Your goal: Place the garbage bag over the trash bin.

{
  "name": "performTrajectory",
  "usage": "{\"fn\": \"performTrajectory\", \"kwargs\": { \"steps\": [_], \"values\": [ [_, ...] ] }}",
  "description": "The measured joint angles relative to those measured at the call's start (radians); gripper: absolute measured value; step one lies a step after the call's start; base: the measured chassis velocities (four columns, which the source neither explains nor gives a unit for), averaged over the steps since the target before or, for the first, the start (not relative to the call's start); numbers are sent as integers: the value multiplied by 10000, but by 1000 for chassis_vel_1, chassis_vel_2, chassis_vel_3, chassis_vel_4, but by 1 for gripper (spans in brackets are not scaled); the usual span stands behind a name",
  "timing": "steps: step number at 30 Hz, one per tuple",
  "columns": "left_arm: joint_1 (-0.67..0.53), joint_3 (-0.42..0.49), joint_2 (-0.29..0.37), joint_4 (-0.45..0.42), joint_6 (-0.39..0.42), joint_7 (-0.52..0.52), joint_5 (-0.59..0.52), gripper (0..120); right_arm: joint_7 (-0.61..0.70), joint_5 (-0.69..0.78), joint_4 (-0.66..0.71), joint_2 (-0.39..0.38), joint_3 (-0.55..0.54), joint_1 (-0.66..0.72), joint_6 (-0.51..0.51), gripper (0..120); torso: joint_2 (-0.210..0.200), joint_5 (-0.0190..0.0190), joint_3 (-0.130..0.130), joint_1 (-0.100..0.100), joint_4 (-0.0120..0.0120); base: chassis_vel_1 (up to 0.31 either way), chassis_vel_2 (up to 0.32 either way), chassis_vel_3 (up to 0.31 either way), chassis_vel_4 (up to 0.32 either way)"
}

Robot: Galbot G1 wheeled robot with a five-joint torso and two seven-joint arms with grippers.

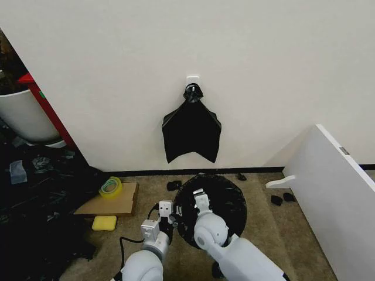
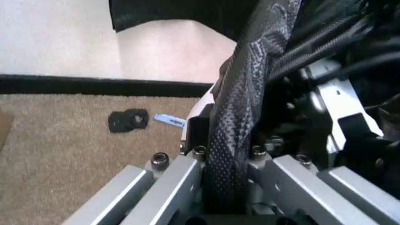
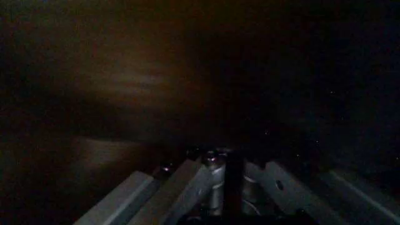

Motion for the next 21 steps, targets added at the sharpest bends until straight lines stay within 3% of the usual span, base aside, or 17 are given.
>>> {"fn": "performTrajectory", "kwargs": {
  "steps": [21],
  "values": [
    [22, -6, 182, -238, -30, 168, -103, 0, -161, -329, -241, -150, -14, -290, 1, 0, 0, 0, 0, 0, -1, 0, 0, 0, 0]
  ]
}}
